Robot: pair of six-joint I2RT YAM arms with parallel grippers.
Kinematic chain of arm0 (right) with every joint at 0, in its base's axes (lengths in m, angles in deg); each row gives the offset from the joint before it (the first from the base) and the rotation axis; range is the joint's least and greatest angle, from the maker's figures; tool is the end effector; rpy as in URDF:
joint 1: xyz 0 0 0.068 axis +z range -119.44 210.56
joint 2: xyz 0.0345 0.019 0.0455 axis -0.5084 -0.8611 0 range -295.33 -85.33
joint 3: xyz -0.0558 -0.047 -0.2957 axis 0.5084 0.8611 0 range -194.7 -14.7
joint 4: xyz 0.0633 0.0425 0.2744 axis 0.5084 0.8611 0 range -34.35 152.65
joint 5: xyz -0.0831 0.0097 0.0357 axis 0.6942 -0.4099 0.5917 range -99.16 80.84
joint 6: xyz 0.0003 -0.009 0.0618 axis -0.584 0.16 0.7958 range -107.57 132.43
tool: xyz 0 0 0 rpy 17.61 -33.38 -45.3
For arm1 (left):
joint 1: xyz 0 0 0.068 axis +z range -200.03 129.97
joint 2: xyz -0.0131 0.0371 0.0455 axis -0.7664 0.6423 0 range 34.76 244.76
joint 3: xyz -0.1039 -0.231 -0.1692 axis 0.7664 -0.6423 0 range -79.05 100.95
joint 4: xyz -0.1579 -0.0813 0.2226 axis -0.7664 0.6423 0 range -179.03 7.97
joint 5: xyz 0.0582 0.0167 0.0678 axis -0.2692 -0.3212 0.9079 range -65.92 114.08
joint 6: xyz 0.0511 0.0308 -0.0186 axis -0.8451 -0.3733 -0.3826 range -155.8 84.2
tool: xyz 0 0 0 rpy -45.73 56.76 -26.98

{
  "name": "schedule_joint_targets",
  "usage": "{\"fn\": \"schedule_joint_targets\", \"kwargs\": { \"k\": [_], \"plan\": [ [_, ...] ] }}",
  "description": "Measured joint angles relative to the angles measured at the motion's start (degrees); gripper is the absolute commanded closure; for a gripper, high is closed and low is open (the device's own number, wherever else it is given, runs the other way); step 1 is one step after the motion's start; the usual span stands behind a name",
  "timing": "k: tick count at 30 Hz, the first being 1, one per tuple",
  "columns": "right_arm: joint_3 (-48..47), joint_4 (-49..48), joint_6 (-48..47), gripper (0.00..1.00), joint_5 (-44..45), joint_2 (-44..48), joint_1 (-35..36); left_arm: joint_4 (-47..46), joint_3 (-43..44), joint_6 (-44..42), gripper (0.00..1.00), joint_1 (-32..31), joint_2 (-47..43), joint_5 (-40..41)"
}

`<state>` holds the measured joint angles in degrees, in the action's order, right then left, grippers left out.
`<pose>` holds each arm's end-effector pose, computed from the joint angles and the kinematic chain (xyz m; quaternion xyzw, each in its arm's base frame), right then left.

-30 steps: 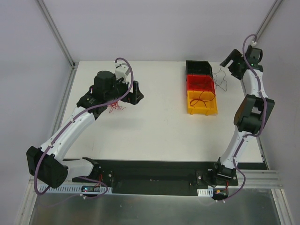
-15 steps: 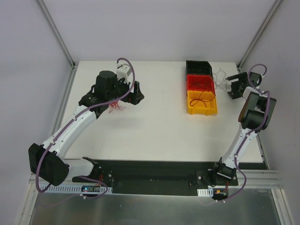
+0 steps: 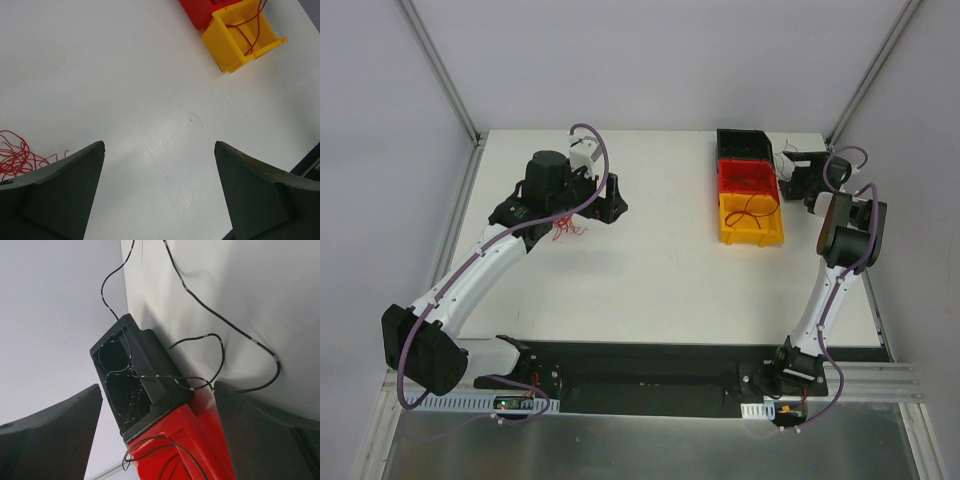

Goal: Untangle the cables

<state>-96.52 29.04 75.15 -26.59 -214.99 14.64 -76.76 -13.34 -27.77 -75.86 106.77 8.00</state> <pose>0.5292 -0.1362 0.1390 0.4506 0.6853 0.3366 0.4626 0.2792 -0.1497 0.3876 0.2050 0.7817 -0.2770 0.5199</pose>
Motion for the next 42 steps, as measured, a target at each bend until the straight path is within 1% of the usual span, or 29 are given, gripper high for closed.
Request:
{"fn": "schedule_joint_targets", "kwargs": {
  "k": [3,5,6,7,11,14,16,20,21,24,27,28,29,30,32,33,36,39,42],
  "plan": [
    [-2.8,0.6,0.7,0.02,0.1,-1.7,0.7,0.0,0.0,0.0,0.09,0.0,0.0,0.0],
    [-7.4,2.8,0.1,0.01,0.1,-4.0,0.9,0.0,0.0,0.0,0.09,0.0,0.0,0.0],
    [-9.6,3.6,-0.2,0.03,0.2,-5.2,1.0,0.0,0.0,0.0,0.09,0.0,0.0,0.0],
    [-11.1,4.3,-0.5,0.08,0.3,-6.0,1.1,0.0,0.0,0.0,0.09,0.0,0.0,0.0],
    [-15.3,6.8,-1.4,0.16,0.9,-8.3,1.2,0.0,0.0,0.0,0.09,0.0,0.0,0.0],
    [-19.0,8.8,-1.9,0.26,1.3,-10.3,1.4,0.0,0.0,0.0,0.09,0.0,0.0,0.0],
    [-22.1,10.0,-2.2,0.29,1.7,-12.2,1.5,0.0,0.0,0.0,0.09,0.0,0.0,0.0],
    [-27.4,12.1,-2.8,0.38,2.4,-15.3,1.6,0.0,0.0,0.0,0.09,0.0,0.0,0.0],
    [-29.0,12.5,-3.0,0.44,2.4,-16.3,1.7,0.0,0.0,0.0,0.09,0.0,0.0,0.0],
    [-33.6,13.8,-4.4,0.67,2.8,-19.3,1.8,0.0,0.0,0.0,0.09,0.0,0.0,0.0],
    [-35.0,13.2,-5.5,0.81,3.0,-21.1,1.8,0.0,0.0,0.0,0.09,0.0,0.0,0.0],
    [-35.2,13.2,-6.1,0.87,3.1,-21.2,1.8,0.0,0.0,0.0,0.09,0.0,0.0,0.0],
    [-35.4,13.6,-7.0,0.95,3.2,-21.3,1.8,0.0,0.0,0.0,0.09,0.0,0.0,0.0],
    [-35.9,14.2,-8.0,1.00,3.3,-21.3,1.8,0.0,0.0,0.0,0.09,0.0,0.0,0.0],
    [-37.9,16.7,-10.6,1.00,3.5,-21.3,1.7,0.0,0.0,0.0,0.09,0.0,0.0,0.0],
    [-40.5,19.6,-12.8,1.00,3.7,-21.3,1.6,0.0,0.0,0.0,0.09,0.0,0.0,0.0],
    [-46.9,24.4,-20.1,1.00,3.9,-20.7,1.5,0.0,0.0,0.0,0.09,0.0,0.0,0.0],
    [-47.6,29.9,-28.4,1.00,4.7,-16.3,1.6,0.0,0.0,0.0,0.09,0.0,0.0,0.0],
    [-44.6,34.2,-36.9,0.99,5.5,-9.0,1.9,0.0,0.0,0.0,0.09,0.0,0.0,0.0]
  ]
}}
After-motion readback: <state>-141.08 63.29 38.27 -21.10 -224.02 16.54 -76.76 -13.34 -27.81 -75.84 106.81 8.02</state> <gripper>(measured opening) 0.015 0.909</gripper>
